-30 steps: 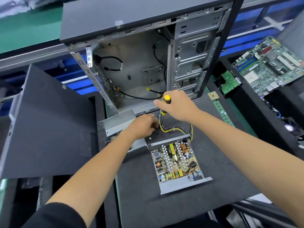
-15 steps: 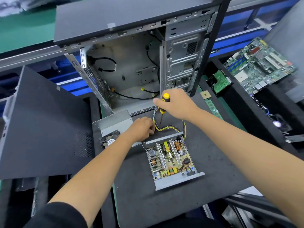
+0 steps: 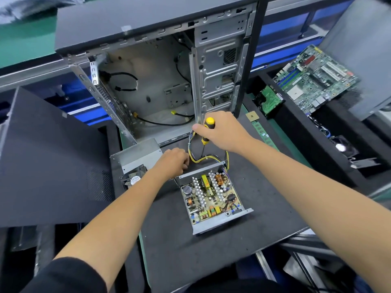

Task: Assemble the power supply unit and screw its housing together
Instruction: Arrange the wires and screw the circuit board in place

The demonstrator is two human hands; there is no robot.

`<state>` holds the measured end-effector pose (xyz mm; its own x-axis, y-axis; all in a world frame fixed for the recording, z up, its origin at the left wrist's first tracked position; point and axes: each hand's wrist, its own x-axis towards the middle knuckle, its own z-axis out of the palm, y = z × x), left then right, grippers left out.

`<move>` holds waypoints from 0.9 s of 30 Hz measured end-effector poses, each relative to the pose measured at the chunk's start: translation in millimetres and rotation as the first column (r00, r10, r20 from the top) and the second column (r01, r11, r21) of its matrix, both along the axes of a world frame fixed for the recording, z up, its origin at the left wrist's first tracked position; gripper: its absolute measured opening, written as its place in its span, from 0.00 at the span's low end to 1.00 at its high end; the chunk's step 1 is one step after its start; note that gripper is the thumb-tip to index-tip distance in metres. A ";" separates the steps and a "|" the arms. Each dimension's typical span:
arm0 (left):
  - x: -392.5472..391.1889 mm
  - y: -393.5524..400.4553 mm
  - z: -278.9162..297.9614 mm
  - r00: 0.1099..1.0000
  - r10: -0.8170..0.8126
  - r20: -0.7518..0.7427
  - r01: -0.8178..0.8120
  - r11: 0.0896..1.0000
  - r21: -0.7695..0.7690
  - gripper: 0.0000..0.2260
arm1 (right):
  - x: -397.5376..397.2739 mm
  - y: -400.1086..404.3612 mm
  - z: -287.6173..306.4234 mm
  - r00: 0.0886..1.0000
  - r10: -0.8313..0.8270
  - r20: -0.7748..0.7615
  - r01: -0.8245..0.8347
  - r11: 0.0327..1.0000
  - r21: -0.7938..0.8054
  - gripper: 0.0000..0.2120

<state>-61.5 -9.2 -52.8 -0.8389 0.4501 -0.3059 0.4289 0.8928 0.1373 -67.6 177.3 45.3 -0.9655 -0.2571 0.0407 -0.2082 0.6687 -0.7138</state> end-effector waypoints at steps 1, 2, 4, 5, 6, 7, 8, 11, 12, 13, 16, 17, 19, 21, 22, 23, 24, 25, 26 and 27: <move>0.7 1.0 0.7 1.000 -0.002 -0.015 0.002 1.000 -0.013 0.04 | 1.8 1.0 0.6 1.000 -0.002 0.002 0.002 1.000 -0.001 0.22; 0.7 1.5 1.8 1.000 0.015 -0.026 -0.014 1.000 0.005 0.07 | 3.2 1.7 1.4 1.000 -0.002 0.003 0.002 1.000 -0.001 0.22; -1.1 0.9 8.1 0.989 0.149 0.018 -0.150 0.977 0.155 0.11 | 4.7 2.6 3.9 1.000 -0.002 -0.003 0.002 1.000 0.007 0.22; -2.9 -0.6 12.5 0.972 0.228 0.062 -0.237 0.936 0.260 0.11 | 5.2 2.6 5.9 1.000 -0.004 -0.010 0.004 1.000 0.010 0.22; -4.6 -2.2 18.8 0.953 0.285 0.105 -0.303 0.883 0.359 0.10 | 5.2 2.2 8.4 1.000 -0.011 -0.020 0.011 1.000 0.008 0.22; -5.4 -3.0 27.0 0.939 0.316 0.137 -0.343 0.832 0.436 0.09 | 4.8 1.5 11.4 0.999 -0.020 -0.031 0.020 1.000 -0.001 0.22; -4.9 -3.6 35.3 0.931 0.322 0.169 -0.363 0.788 0.497 0.08 | 4.5 0.1 14.8 0.999 -0.029 -0.041 0.028 0.999 -0.018 0.22; -1.0 -3.9 54.7 0.938 0.281 0.204 -0.347 0.738 0.579 0.03 | 5.0 -5.8 26.1 0.996 -0.055 -0.076 0.050 0.996 -0.068 0.21; 1.1 -3.4 57.5 0.940 0.275 0.204 -0.342 0.739 0.580 0.03 | 5.4 -7.9 29.3 0.994 -0.063 -0.088 0.057 0.995 -0.078 0.21; 3.6 -2.7 58.8 0.939 0.273 0.208 -0.343 0.737 0.582 0.03 | 6.1 -10.1 32.0 0.993 -0.068 -0.095 0.060 0.994 -0.088 0.20; 13.2 -0.1 60.3 0.925 0.287 0.250 -0.381 0.692 0.613 0.05 | 9.9 -16.1 36.1 0.995 -0.045 -0.094 0.037 0.996 -0.080 0.20; 15.9 -0.2 60.1 0.921 0.291 0.258 -0.389 0.677 0.624 0.06 | 11.8 -17.8 36.6 0.995 -0.029 -0.093 0.023 0.997 -0.067 0.20; 20.8 -1.6 60.8 0.917 0.294 0.270 -0.399 0.653 0.644 0.08 | 15.3 -20.1 37.6 0.996 -0.010 -0.091 0.004 0.998 -0.066 0.20; 24.5 -3.6 62.0 0.917 0.295 0.269 -0.398 0.647 0.650 0.10 | 17.7 -20.6 39.1 0.997 -0.004 -0.081 -0.002 0.997 -0.078 0.20; 26.0 -3.9 62.2 0.917 0.296 0.266 -0.397 0.647 0.651 0.11 | 18.5 -20.4 40.3 0.998 -0.004 -0.069 -0.002 0.996 -0.088 0.19; 27.5 -4.1 62.1 0.918 0.300 0.261 -0.397 0.646 0.653 0.11 | 19.9 -20.6 41.9 0.998 -0.002 -0.055 -0.003 0.995 -0.101 0.18; 29.2 -3.9 62.4 0.917 0.305 0.257 -0.397 0.643 0.655 0.11 | 21.3 -20.8 43.9 0.999 -0.002 -0.035 -0.002 0.993 -0.117 0.17; 30.6 -3.4 62.2 0.917 0.308 0.252 -0.396 0.640 0.659 0.11 | 22.4 -21.0 46.2 1.000 -0.005 -0.007 0.004 0.991 -0.137 0.16; 31.7 -2.7 62.3 0.917 0.310 0.250 -0.395 0.634 0.665 0.12 | 22.9 -21.0 48.7 1.000 -0.012 0.023 0.015 0.987 -0.157 0.16; 32.5 -2.4 62.1 0.917 0.310 0.251 -0.395 0.627 0.671 0.13 | 23.0 -20.8 51.1 0.999 -0.018 0.047 0.026 0.985 -0.171 0.16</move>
